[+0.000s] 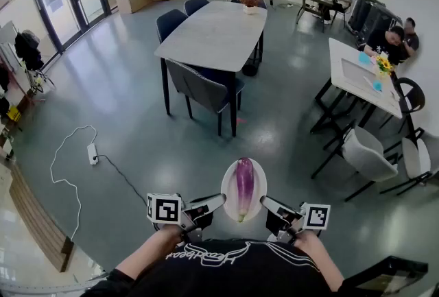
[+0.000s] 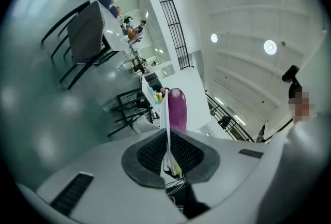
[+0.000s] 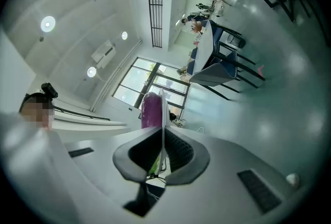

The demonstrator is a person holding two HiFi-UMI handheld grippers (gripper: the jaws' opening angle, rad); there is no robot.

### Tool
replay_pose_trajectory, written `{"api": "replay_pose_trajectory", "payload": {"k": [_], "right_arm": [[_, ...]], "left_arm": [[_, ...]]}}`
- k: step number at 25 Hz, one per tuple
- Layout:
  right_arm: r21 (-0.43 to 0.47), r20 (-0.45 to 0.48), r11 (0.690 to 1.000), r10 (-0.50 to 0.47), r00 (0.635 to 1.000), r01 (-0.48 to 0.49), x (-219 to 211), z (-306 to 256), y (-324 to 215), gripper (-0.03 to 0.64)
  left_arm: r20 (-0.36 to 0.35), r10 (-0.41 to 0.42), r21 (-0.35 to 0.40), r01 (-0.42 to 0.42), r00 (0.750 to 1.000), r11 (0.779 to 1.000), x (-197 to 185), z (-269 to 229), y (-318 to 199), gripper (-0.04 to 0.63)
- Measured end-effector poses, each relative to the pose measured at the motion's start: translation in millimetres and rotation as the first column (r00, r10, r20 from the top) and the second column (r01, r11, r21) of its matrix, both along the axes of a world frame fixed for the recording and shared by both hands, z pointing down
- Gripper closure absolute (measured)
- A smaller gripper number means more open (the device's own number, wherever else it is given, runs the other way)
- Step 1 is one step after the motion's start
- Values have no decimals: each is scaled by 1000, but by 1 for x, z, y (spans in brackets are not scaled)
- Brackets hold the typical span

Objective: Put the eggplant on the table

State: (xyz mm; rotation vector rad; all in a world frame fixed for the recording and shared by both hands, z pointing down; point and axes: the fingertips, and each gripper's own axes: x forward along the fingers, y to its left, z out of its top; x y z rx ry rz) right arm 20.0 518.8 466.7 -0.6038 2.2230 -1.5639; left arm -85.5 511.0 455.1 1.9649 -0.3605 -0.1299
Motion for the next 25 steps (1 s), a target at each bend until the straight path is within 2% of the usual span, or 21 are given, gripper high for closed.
{"api": "replay_pose_trajectory", "payload": {"k": [11, 17, 25], "right_arm": [[16, -28, 1000, 4, 1000, -3, 3, 2, 7, 600], [-18, -26, 999, 40, 999, -41, 9, 4, 18, 600], [-15, 0, 999, 48, 999, -48, 0, 1, 15, 600]], "left_arm": [[9, 19, 9, -19, 1000, 1000, 4, 3, 7, 568], [-16, 38, -3, -38, 999, 999, 8, 2, 14, 568], [-18, 31, -9, -32, 999, 999, 0, 4, 12, 568]]}}
